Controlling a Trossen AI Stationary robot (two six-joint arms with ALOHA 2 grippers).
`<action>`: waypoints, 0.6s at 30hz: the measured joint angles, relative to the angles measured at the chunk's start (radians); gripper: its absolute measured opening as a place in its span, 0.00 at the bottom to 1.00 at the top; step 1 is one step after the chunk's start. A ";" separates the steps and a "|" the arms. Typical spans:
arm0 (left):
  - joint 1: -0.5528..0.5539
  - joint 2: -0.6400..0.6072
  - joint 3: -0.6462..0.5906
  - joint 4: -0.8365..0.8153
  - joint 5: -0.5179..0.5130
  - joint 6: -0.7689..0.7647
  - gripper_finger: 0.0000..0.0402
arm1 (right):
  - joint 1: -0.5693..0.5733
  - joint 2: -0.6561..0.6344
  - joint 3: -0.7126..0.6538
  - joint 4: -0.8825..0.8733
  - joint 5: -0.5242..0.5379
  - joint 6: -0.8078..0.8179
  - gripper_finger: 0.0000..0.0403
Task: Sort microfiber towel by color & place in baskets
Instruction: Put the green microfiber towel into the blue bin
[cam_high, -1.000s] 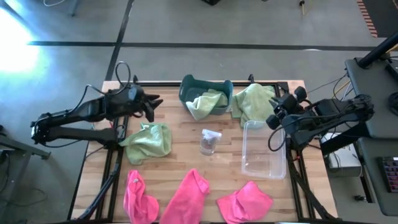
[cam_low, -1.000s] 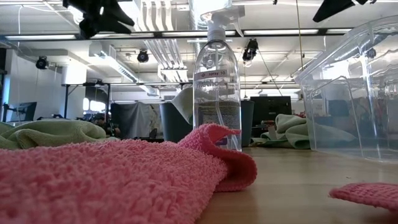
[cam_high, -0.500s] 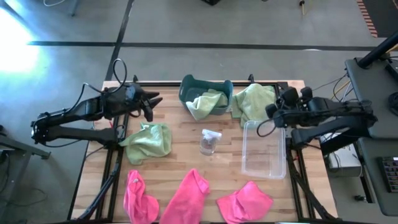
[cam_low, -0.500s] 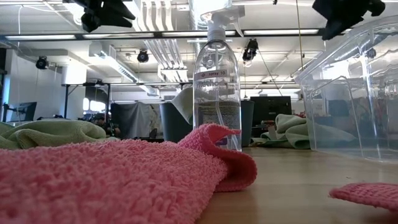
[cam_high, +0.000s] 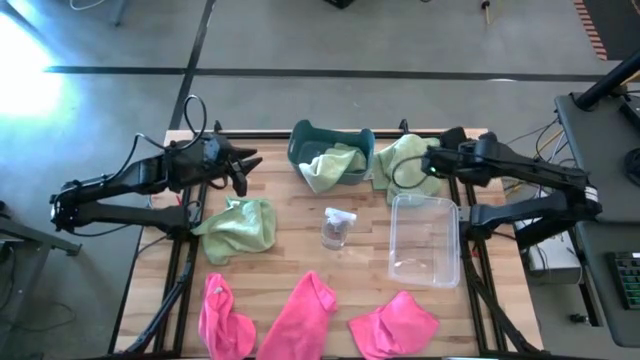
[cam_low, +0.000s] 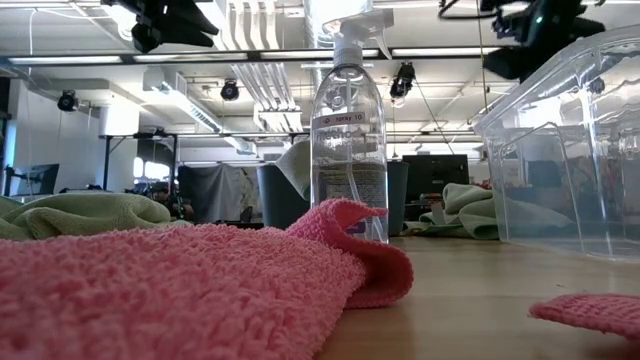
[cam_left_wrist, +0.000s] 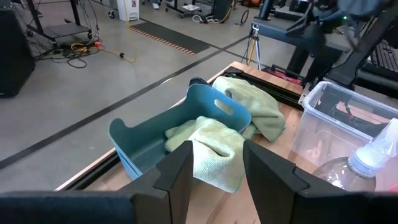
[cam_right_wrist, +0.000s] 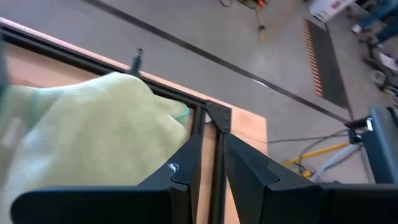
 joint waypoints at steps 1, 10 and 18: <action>0.000 0.001 0.000 -0.003 0.000 0.000 0.31 | -0.019 0.016 -0.002 0.015 -0.008 -0.008 0.16; -0.002 0.001 0.000 -0.048 0.000 -0.003 0.31 | -0.104 0.160 -0.014 0.150 0.163 -0.010 0.16; -0.002 0.000 0.000 -0.058 -0.001 -0.002 0.31 | -0.125 0.256 -0.014 0.240 -0.031 -0.053 0.16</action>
